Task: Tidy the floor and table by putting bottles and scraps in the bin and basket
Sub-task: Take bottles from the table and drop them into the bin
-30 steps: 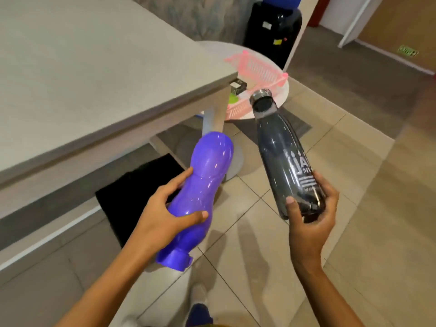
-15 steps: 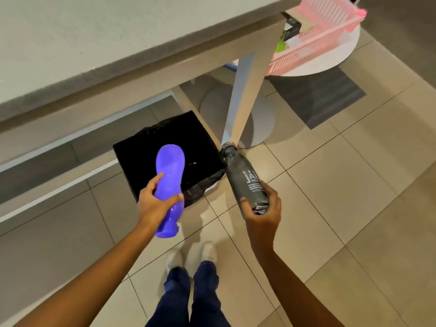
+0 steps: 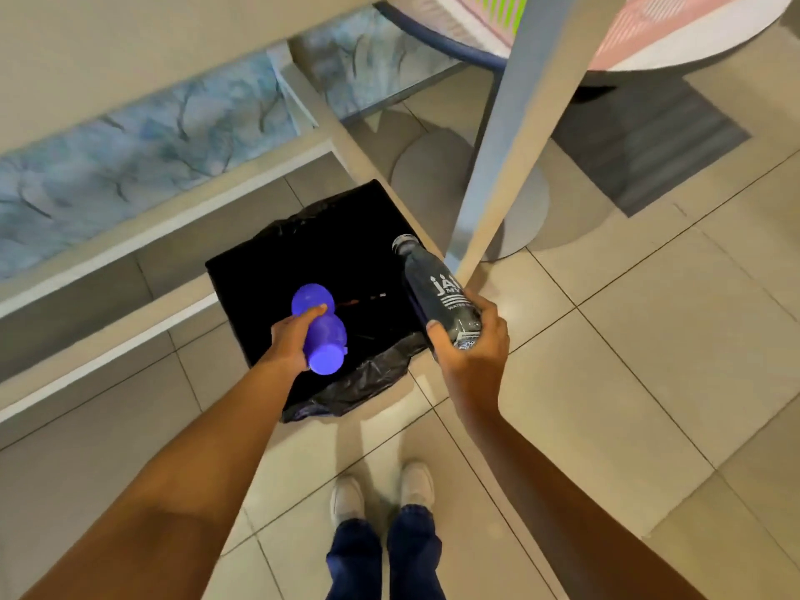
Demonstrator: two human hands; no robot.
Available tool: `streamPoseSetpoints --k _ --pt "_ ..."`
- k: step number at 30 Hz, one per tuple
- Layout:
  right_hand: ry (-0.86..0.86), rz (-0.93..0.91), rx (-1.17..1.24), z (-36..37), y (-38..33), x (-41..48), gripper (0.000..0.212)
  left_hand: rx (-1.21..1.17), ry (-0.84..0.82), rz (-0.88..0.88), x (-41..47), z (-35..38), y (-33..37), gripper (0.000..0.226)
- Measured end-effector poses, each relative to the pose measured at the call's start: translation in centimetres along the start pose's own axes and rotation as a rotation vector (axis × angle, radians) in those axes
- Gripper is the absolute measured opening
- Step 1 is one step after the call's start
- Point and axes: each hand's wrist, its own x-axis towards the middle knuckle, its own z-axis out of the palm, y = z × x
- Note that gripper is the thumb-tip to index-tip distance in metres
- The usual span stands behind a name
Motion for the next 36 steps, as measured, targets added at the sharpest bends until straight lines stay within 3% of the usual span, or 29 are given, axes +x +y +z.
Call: streamPoseSetpoints --k 2,5,7,12,14,24,31,36 --pt "-0.014 -0.035 0.011 0.6 0.8 0.5 0.057 0.045 -0.041 0.03 1.6 0.5 -0.4 0.037" --pt "-0.065 -0.082 0.016 1.1 2.1 1.4 0.059 0.075 -0.138 0.037 2.5 1.9 -0.9 0.036" --pt "-0.093 -0.099 0.025 1.4 3.1 2.0 0.06 0.147 -0.114 0.112 4.1 2.5 -1.9 0.034" --pt "-0.133 -0.136 0.02 1.8 4.1 2.9 0.062 -0.109 0.003 0.109 6.9 4.2 -2.7 0.056" --pt "-0.136 -0.115 0.013 1.8 4.0 2.9 0.061 -0.106 0.073 0.081 6.6 4.3 -2.7 0.05" --pt "-0.219 0.072 0.037 2.0 2.1 4.1 0.062 0.138 0.048 0.319 1.7 1.8 -1.9 0.016" --pt "-0.291 0.064 -0.307 7.0 1.8 6.8 0.064 0.198 0.13 0.374 -1.0 -2.2 -1.1 0.017" --pt "-0.471 0.04 -0.439 12.3 3.8 8.4 0.061 0.148 0.18 0.342 -2.0 -4.3 -2.1 0.021"
